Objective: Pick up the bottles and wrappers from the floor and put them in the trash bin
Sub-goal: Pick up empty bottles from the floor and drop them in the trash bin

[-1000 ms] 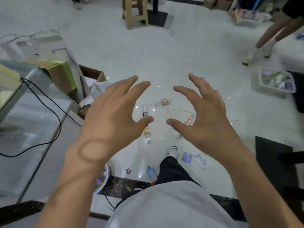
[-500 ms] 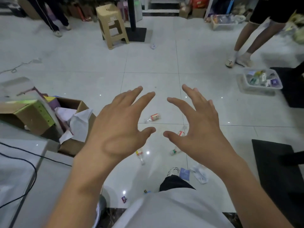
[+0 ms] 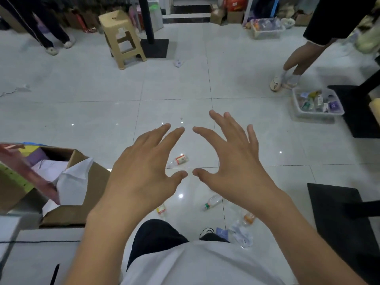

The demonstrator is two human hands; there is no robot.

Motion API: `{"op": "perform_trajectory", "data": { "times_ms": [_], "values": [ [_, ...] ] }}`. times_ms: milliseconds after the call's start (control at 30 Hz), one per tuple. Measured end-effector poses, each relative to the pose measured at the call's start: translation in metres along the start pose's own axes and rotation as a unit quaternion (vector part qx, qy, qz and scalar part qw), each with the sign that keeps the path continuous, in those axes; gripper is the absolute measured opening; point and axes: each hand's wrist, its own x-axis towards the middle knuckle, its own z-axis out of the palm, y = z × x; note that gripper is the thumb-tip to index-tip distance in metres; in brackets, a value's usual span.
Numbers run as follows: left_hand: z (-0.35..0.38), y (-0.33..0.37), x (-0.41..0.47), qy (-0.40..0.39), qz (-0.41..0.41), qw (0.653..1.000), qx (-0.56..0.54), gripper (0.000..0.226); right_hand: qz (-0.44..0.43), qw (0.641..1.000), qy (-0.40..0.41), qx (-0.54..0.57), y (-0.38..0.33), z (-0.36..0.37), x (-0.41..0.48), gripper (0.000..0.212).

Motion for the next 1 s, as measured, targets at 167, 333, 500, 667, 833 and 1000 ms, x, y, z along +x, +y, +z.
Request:
{"op": "perform_trajectory", "data": {
  "times_ms": [167, 333, 500, 667, 833, 1000],
  "values": [
    [-0.002, -0.012, 0.035, -0.004, -0.001, 1.000, 0.004, 0.088, 0.027, 1.000, -0.013, 0.007, 0.010, -0.002, 0.022, 0.080],
    [0.000, -0.028, 0.080, -0.019, -0.002, 1.000, -0.020, 0.085, 0.040, 0.999, -0.029, 0.018, 0.018, 0.002, 0.059, 0.078],
    [-0.001, -0.069, 0.138, -0.022, -0.013, 0.999, -0.037, 0.083, 0.046, 0.998, -0.040, -0.003, 0.018, 0.004, 0.128, 0.076],
    [-0.007, -0.129, 0.191, -0.040, -0.072, 0.995, -0.050, 0.083, 0.002, 0.994, -0.102, -0.044, 0.008, -0.003, 0.210, 0.075],
    [-0.016, -0.178, 0.218, -0.060, -0.121, 0.989, -0.068, 0.083, -0.020, 0.991, -0.127, -0.043, -0.020, 0.002, 0.281, 0.071],
    [-0.025, -0.221, 0.229, -0.034, -0.157, 0.985, -0.068, 0.082, -0.080, 0.987, -0.131, -0.038, -0.053, 0.018, 0.330, 0.068]
  ]
}}
